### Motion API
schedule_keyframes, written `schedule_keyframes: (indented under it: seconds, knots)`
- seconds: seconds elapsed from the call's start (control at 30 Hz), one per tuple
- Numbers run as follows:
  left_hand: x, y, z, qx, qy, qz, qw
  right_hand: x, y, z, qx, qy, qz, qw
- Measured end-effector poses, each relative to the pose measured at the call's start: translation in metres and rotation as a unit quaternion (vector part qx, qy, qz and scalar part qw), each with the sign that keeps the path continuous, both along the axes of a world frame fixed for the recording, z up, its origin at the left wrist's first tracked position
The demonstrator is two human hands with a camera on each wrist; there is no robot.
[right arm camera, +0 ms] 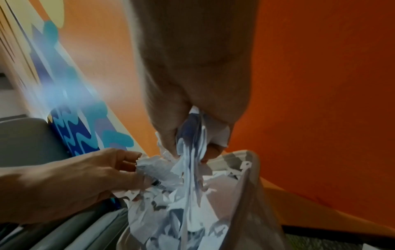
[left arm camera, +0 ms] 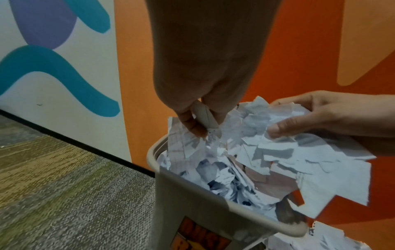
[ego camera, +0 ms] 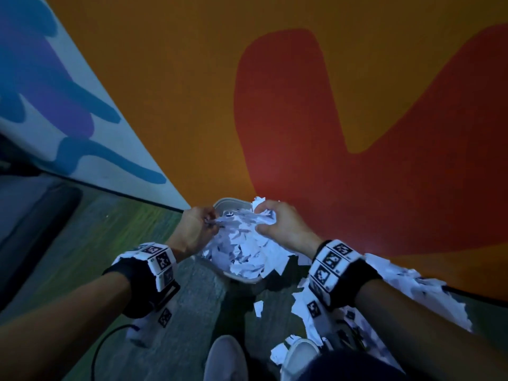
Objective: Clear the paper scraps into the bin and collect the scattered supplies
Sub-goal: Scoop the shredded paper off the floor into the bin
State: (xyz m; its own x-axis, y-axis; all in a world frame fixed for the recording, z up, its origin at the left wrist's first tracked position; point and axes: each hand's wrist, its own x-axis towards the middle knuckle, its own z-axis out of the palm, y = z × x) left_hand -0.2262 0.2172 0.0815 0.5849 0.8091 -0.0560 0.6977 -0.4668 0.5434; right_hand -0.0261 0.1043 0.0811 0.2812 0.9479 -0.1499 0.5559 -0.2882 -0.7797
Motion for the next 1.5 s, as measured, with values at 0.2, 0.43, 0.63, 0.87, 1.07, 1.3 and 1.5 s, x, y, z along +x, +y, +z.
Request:
schedule_keyframes:
  seconds: [0.2,0.43,0.63,0.87,1.07,1.3,1.5]
  knots:
    - [-0.001,0.009,-0.032,-0.036,0.007,-0.009,0.999,-0.025,0.045,-0.040,-0.035,-0.031,-0.001,0.999]
    - [0.016,0.011,-0.063,-0.095,0.083,-0.080,0.989,-0.025,0.068,-0.085,-0.174,-0.046,0.051,0.982]
    - [0.019,0.017,-0.067,-0.125,0.106,-0.093,0.982,-0.024,0.073,-0.087,-0.200,-0.058,0.077,0.975]
    - [0.013,0.025,-0.045,-0.137,0.073,-0.098,0.983,-0.014,0.062,-0.053,-0.194,-0.051,0.116,0.973]
    - [0.019,0.016,-0.040,-0.087,0.107,-0.110,0.984,-0.012,0.053,-0.020,-0.202,-0.060,0.158,0.965]
    - [0.024,0.015,-0.058,-0.131,0.115,-0.130,0.976,0.004,0.041,0.007,-0.206,-0.135,0.178,0.953]
    - [0.032,0.020,-0.080,-0.166,0.191,-0.142,0.957,-0.009,0.047,-0.019,-0.304,-0.198,0.237,0.901]
